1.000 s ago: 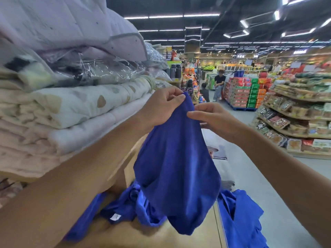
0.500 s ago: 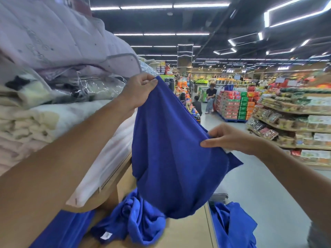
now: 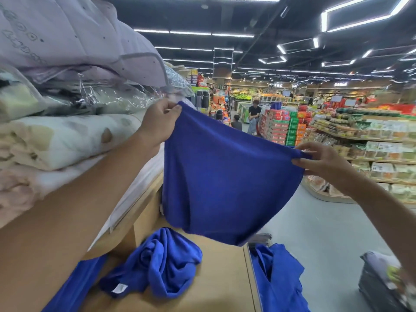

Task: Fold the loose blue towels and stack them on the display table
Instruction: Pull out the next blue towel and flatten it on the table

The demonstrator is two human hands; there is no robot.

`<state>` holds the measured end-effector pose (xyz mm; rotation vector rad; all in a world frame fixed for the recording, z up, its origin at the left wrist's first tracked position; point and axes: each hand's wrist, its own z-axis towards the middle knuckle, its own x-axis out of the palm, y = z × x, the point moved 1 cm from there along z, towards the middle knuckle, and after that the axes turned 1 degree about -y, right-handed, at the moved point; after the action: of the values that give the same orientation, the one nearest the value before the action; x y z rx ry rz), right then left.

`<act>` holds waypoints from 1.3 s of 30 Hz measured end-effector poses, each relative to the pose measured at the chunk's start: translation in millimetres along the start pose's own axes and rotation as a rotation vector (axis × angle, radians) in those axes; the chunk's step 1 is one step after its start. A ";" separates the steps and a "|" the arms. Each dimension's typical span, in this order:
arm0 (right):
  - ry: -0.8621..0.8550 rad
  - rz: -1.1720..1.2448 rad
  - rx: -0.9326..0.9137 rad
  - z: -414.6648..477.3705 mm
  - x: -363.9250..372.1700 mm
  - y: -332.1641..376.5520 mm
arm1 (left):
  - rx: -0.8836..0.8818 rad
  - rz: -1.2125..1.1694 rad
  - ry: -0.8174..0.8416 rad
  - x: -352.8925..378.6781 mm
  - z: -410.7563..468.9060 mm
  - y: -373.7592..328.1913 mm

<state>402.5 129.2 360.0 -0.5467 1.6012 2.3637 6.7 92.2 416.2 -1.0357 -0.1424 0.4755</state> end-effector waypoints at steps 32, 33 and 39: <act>0.279 0.289 0.480 -174.6 147.7 -161.0 | -0.256 0.219 -0.019 -112.6 -299.4 205.1; 0.267 0.289 0.490 -172.5 151.8 -164.9 | -0.283 0.209 -0.031 -113.1 -296.9 212.1; 0.186 0.100 0.412 -120.5 169.1 -166.7 | -0.359 0.232 -0.114 -97.0 -238.0 243.7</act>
<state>336.3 77.3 107.4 -0.6204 2.1689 2.0046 -76.2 -37.2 97.2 -1.3854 -0.2153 0.7388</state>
